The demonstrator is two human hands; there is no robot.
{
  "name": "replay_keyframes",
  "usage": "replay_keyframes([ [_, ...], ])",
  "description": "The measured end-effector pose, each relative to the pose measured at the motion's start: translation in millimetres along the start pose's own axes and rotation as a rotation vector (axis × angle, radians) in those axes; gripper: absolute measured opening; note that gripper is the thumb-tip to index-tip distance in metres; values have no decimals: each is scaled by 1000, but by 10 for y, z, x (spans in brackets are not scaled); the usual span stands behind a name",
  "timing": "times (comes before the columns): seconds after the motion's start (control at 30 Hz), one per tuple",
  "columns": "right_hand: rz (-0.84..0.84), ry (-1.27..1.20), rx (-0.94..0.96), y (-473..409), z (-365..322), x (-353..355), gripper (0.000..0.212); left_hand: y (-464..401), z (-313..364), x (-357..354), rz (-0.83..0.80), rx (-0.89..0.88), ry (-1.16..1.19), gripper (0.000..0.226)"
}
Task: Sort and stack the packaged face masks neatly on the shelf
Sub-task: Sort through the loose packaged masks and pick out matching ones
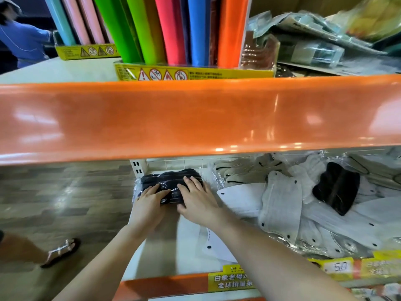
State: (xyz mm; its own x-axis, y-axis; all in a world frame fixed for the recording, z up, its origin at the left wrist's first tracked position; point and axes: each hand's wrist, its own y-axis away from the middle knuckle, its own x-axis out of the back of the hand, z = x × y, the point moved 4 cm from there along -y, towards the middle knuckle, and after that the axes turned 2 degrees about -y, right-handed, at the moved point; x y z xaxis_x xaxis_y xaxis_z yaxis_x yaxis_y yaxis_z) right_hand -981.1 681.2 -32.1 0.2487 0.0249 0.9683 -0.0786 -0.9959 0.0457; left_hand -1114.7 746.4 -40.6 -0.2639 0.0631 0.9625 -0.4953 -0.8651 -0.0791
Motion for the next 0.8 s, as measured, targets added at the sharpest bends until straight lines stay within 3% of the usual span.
replay_keyframes([
  [0.17, -12, -36, -27, -64, 28, -41, 70, 12, -4, 45, 20, 69, -77, 52],
  [0.33, 7, -23, -33, -102, 22, -5, 71, -92, -177, 10, -62, 199, -44, 81],
  [0.8, 88, 35, -64, -9, 55, -63, 70, -157, -124, 29, -80, 80, 0, 68],
])
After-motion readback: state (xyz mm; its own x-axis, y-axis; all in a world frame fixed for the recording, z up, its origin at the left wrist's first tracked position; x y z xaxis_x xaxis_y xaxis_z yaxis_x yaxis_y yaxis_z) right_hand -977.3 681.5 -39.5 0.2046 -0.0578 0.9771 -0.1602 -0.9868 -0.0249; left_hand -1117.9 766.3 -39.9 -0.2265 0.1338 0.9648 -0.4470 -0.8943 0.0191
